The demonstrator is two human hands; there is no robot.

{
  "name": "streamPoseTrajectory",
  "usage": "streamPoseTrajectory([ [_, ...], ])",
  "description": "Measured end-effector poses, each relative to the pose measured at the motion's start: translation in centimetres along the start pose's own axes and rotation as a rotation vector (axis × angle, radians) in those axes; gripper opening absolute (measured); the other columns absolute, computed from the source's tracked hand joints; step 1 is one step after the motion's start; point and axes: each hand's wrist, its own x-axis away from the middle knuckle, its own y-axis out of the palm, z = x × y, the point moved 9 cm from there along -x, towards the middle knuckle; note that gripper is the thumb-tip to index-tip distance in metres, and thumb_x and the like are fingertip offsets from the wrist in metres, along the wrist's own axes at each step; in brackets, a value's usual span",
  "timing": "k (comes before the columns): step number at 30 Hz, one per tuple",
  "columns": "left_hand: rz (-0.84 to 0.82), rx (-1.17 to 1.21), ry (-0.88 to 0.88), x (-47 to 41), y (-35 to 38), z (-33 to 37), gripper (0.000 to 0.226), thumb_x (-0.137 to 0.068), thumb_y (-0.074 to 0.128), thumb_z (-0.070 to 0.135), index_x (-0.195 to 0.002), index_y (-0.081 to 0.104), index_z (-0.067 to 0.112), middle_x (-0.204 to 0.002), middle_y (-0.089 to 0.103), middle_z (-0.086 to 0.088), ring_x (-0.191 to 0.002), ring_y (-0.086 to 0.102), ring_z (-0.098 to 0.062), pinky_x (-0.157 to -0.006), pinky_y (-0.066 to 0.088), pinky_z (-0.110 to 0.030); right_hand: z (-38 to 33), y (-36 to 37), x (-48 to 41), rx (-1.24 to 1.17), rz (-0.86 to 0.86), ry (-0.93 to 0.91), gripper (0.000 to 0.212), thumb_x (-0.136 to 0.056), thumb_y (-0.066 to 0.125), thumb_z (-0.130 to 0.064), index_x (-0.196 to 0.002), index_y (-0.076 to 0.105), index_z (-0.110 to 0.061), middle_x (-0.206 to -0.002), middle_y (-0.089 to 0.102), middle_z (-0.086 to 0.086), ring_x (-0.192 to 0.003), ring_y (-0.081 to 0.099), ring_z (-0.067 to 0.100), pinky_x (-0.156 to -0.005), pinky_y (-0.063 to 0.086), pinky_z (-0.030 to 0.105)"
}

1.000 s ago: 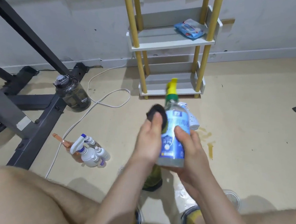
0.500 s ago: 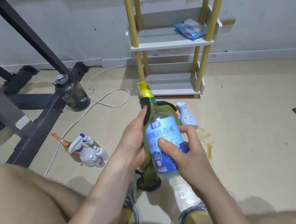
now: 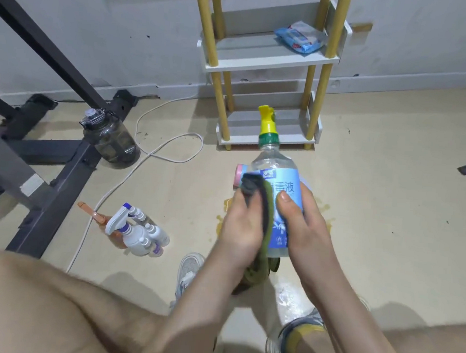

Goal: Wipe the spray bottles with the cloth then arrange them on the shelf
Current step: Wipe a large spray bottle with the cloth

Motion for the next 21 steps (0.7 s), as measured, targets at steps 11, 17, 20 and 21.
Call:
streamPoseTrajectory([
  [11, -0.003, -0.279, 0.205, 2.1, 0.7, 1.5, 0.086, -0.077, 0.058, 0.065, -0.149, 0.03, 0.027, -0.144, 0.049, 0.007, -0.135, 0.044, -0.009, -0.114, 0.035, -0.037, 0.5, -0.2, -0.9, 0.071, 0.15, -0.029, 0.063, -0.085, 0.039, -0.06, -0.143, 0.046, -0.036, -0.141, 0.053, -0.017, -0.13, 0.049, 0.002, -0.112, 0.038, 0.036],
  [17, 0.0, -0.058, -0.002, -0.3, -1.6, 1.6, 0.071, -0.054, 0.076, 0.045, -0.117, 0.059, 0.019, -0.113, 0.07, -0.005, -0.101, 0.069, -0.017, -0.087, 0.056, -0.033, 0.4, 1.3, 0.3, 0.1, 0.119, -0.106, 0.032, -0.104, 0.038, -0.039, -0.134, 0.049, -0.044, -0.119, 0.054, -0.04, -0.113, 0.048, -0.022, -0.097, 0.038, 0.007],
  [20, -0.037, 0.183, -0.017, -0.2, -2.6, 1.6, 0.063, -0.06, 0.077, 0.031, -0.117, 0.064, 0.006, -0.106, 0.074, -0.012, -0.091, 0.071, -0.02, -0.076, 0.058, -0.029, -1.2, 2.1, 0.7, 0.242, 0.107, -0.225, 0.034, -0.09, 0.033, -0.058, -0.121, 0.047, -0.058, -0.115, 0.047, -0.035, -0.117, 0.043, -0.014, -0.097, 0.029, 0.004],
  [21, -0.036, 0.282, -0.037, 0.0, -2.9, 1.3, 0.068, -0.059, 0.075, 0.034, -0.118, 0.063, 0.003, -0.108, 0.072, -0.015, -0.093, 0.07, -0.023, -0.078, 0.058, -0.031, -1.7, 1.9, 0.5, 0.245, 0.112, -0.242, 0.035, -0.087, 0.033, -0.059, -0.116, 0.052, -0.057, -0.115, 0.045, -0.028, -0.118, 0.043, -0.01, -0.099, 0.027, 0.004],
])
